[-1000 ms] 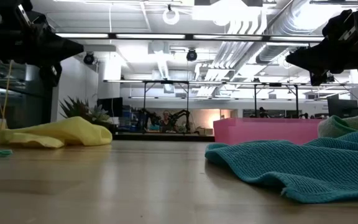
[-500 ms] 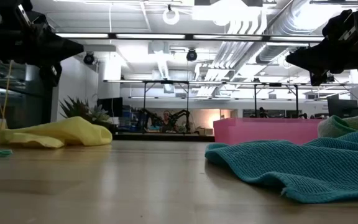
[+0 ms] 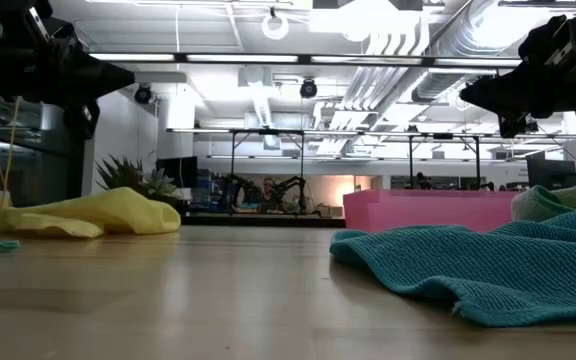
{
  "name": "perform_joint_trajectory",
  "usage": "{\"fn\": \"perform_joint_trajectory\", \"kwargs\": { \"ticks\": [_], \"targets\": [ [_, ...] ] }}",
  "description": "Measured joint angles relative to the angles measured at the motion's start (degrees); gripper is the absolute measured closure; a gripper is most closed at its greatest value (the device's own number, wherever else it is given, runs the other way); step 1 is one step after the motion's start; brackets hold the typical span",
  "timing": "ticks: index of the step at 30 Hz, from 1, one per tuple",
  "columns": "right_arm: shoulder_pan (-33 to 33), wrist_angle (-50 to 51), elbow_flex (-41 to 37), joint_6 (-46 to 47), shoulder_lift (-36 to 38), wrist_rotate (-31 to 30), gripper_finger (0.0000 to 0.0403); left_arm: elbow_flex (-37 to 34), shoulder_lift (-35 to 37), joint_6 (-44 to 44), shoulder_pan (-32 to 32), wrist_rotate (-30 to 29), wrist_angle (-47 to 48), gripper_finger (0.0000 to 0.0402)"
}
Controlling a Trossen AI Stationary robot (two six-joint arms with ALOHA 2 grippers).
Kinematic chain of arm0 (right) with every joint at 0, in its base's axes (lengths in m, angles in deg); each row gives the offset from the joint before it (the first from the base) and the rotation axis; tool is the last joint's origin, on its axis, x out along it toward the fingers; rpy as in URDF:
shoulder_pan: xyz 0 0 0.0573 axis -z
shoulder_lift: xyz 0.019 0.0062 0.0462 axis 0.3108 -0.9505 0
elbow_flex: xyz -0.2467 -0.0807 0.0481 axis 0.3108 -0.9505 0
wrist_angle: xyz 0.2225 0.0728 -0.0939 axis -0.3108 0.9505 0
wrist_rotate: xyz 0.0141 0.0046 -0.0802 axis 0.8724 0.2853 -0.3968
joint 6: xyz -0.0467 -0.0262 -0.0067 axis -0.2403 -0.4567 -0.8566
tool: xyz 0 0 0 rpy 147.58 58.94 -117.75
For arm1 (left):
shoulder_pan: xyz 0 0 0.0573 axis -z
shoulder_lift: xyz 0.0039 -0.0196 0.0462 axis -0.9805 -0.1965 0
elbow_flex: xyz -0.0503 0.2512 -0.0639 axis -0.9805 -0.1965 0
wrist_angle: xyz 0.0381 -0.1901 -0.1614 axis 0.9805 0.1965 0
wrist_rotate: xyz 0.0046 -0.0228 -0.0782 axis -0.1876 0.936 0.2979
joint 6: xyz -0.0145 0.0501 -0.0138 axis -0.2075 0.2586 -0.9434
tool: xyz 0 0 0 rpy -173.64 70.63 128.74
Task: Fold microfiber towels
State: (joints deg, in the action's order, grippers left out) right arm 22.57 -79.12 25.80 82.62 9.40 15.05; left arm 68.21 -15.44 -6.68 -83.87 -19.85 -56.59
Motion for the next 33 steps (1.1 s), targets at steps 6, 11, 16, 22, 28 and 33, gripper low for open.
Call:
{"fn": "perform_joint_trajectory", "kwargs": {
  "ticks": [6, 11, 16, 22, 28, 33],
  "targets": [
    [0.0, 0.0, 0.0, 0.0, 0.0, 0.0, 0.0402, 0.0, 0.0, 0.0, 0.0, 0.0, 0.0, 0.0401],
    [0.0, 0.0, 0.0, 0.0, 0.0, 0.0, 0.0402, 0.0, 0.0, 0.0, 0.0, 0.0, 0.0, 0.0401],
    [0.0, -0.1, 0.0, 0.0, 0.0, 0.0, 0.0402, 0.0, 0.0, 0.0, 0.0, 0.0, 0.0, 0.0401],
    [0.0, -7.6, -0.1, 14.3, 0.0, -2.4, 0.0402, 0.0, 0.0, 0.0, 0.0, 0.0, 0.0, 0.0401],
    [0.0, -24.7, -0.1, 30.0, 0.0, -7.8, 0.0402, 0.0, 0.0, 0.0, 0.0, 0.0, 0.0, 0.0401],
    [0.0, -40.6, -0.1, 21.7, 0.0, -6.4, 0.0402, 0.0, 0.0, 0.0, 0.0, 0.0, 0.0, 0.0401]
  ]
}}
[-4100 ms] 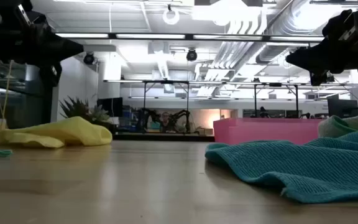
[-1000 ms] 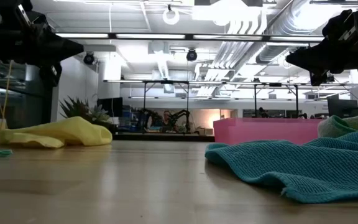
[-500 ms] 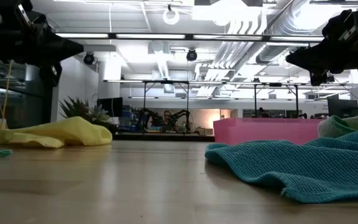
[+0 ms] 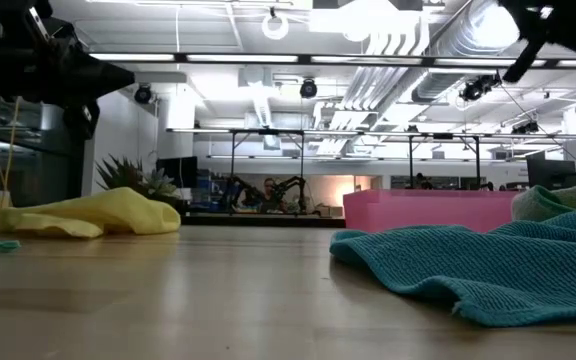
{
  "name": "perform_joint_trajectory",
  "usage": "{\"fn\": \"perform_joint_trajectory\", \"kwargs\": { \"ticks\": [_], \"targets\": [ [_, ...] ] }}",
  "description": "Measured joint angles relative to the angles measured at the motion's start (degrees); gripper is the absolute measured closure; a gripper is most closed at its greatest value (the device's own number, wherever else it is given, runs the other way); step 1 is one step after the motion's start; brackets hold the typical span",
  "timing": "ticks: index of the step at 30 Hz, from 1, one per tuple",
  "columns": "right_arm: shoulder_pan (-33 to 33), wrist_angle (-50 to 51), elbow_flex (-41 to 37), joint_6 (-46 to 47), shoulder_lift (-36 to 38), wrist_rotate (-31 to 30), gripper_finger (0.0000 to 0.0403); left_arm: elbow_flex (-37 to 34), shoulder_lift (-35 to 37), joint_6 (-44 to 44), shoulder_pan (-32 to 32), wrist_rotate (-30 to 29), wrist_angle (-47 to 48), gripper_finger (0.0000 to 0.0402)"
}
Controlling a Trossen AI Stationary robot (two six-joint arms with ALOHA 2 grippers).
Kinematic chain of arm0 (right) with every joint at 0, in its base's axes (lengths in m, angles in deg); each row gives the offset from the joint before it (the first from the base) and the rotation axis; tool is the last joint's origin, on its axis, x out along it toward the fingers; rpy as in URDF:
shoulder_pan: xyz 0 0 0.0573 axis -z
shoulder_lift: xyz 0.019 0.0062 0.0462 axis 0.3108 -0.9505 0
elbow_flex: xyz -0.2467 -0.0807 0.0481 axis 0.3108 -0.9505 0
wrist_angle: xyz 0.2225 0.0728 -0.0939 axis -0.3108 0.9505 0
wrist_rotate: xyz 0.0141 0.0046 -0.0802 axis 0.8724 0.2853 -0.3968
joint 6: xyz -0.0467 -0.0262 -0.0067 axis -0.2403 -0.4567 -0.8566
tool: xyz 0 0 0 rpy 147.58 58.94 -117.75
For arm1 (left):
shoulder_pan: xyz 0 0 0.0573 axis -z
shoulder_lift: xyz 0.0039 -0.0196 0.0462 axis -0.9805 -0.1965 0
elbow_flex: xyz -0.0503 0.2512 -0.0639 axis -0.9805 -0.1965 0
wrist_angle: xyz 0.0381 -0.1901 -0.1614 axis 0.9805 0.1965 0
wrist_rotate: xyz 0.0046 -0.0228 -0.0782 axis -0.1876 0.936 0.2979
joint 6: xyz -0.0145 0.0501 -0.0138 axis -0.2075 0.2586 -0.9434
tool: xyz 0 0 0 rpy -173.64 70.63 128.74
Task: Fold microfiber towels
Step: Fold the blue microfiber cloth
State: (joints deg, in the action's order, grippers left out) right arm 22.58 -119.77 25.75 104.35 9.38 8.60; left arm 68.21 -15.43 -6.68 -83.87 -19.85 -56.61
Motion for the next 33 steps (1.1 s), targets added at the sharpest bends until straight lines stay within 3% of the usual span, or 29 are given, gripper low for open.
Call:
{"fn": "perform_joint_trajectory", "kwargs": {
  "ticks": [3, 12, 18, 25, 33],
  "targets": [
    [0.0, -4.1, 0.0, -3.7, -0.4, -2.7, 0.0402, 0.0, 0.0, 0.0, 0.0, 0.0, 0.0, 0.0401],
    [0.0, 0.7, 4.8, -5.3, -9.2, -11.6, 0.0402, 0.0, 0.0, 0.0, 0.0, -4.2, -3.2, 0.0401],
    [0.0, 1.0, 11.0, -7.2, -19.9, -10.5, 0.0402, 0.0, 0.0, -0.3, 0.0, -4.8, -9.3, 0.0401],
    [0.0, 8.2, 18.5, -9.8, -29.3, -3.2, 0.0402, 0.9, -1.7, -1.8, 0.0, -7.6, -24.8, 0.0401],
    [0.0, 21.1, 27.7, -9.8, -37.0, -0.8, 0.0402, 13.9, -16.4, 4.0, 0.0, -5.4, -14.7, 0.0401]
  ]
}}
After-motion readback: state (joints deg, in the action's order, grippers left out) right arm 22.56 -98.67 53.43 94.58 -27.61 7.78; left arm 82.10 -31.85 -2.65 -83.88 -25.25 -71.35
